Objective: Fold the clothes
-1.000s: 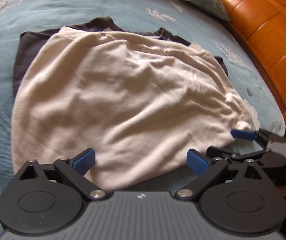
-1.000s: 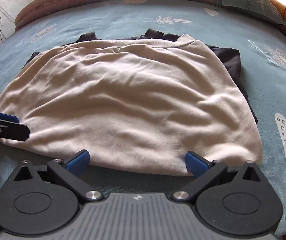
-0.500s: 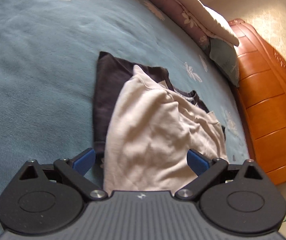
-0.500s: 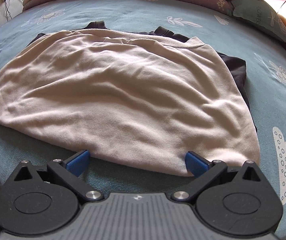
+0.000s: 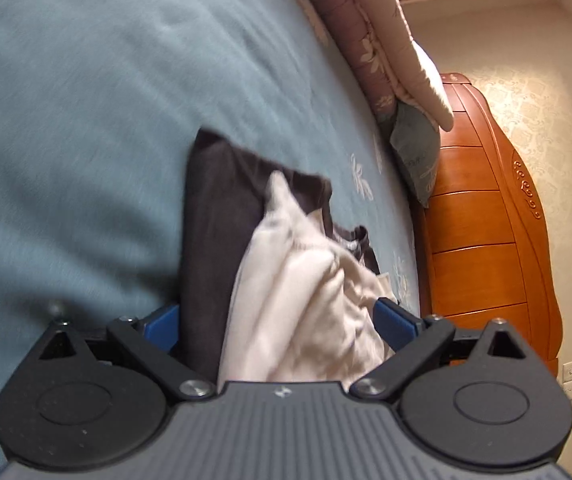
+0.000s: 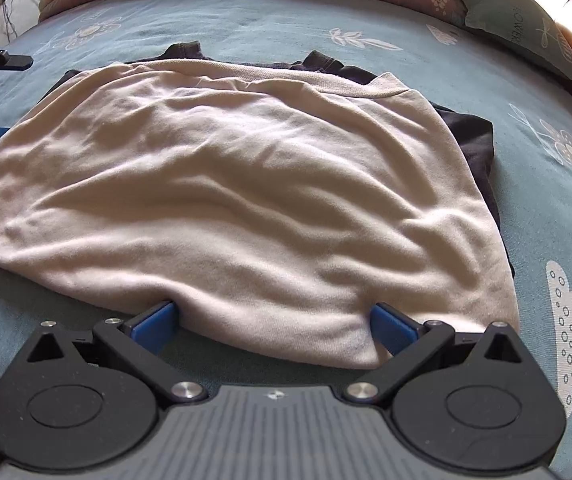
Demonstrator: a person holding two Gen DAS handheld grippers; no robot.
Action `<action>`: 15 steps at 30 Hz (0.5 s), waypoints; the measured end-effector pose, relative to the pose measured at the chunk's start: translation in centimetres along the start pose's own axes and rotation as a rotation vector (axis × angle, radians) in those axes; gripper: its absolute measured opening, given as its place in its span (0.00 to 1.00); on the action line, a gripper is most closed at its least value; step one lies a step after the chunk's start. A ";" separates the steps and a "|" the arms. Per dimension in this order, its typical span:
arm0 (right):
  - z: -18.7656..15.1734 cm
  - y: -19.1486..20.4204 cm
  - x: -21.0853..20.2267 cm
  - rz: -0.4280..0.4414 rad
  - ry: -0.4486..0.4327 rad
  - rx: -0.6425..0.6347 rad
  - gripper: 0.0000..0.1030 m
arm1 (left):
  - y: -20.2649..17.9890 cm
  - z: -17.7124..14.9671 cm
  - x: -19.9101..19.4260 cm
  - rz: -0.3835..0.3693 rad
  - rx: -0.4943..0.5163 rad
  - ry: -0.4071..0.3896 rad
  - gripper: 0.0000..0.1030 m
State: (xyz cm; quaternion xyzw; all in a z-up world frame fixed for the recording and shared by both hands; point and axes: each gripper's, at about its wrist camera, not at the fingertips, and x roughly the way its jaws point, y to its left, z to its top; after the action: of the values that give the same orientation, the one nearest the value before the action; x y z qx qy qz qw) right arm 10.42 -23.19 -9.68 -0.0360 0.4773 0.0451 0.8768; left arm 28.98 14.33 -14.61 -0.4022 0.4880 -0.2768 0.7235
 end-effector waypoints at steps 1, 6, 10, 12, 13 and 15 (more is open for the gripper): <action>0.1 0.0 0.1 0.000 -0.001 0.004 1.00 | -0.1 0.4 0.3 -0.001 0.002 -0.005 0.94; 0.1 -0.1 0.1 0.003 -0.004 0.006 1.00 | -0.7 0.1 0.8 0.006 0.044 0.026 0.94; 0.1 -0.1 0.0 0.005 -0.004 0.003 1.00 | -0.5 -1.8 0.3 -0.004 0.053 0.083 0.93; 0.1 -0.1 0.0 0.004 -0.007 0.007 1.00 | -0.9 -2.3 0.3 0.006 0.081 0.098 0.93; 0.1 -0.1 0.0 0.004 -0.009 0.011 1.00 | -1.1 -2.1 0.5 0.010 0.091 0.099 0.94; 0.1 -0.1 -0.1 0.003 -0.011 0.017 1.00 | -0.9 -1.2 0.8 -0.012 0.065 0.079 0.94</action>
State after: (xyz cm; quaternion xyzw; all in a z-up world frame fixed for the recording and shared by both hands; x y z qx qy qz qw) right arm 10.51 -23.31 -9.56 -0.0274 0.4730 0.0426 0.8796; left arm 28.17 12.87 -14.47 -0.3700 0.5047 -0.3126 0.7146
